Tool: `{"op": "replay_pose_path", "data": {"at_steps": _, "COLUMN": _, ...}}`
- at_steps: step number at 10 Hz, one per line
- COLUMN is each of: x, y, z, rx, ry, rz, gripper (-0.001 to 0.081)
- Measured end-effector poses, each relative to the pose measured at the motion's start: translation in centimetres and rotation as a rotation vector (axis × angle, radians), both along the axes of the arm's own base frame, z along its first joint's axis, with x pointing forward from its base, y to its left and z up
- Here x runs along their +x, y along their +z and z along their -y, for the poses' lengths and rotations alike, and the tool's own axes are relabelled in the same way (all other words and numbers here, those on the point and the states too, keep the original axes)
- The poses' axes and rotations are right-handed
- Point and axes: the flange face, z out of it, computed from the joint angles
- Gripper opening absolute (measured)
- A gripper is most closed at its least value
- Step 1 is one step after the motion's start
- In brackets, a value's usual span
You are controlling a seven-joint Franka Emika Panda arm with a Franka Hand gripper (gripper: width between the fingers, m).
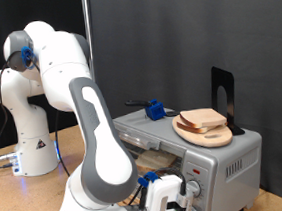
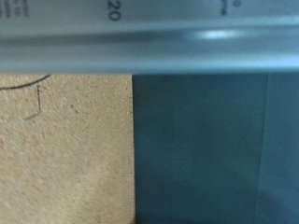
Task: Make a piece of toast with the oven
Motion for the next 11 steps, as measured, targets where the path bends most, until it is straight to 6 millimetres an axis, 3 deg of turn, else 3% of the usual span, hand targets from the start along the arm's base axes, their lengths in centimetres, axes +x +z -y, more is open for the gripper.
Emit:
{"op": "replay_pose_path", "data": {"at_steps": 5, "x": -0.9, "y": -0.8, "z": 0.0, "rx": 0.03, "ry": -0.005, "rz": 0.315, "gripper": 0.0091}}
{"op": "replay_pose_path", "data": {"at_steps": 11, "x": -1.8, "y": -1.8, "z": -0.2, "rx": 0.073, "ry": -0.055, "rz": 0.537, "gripper": 0.0092}}
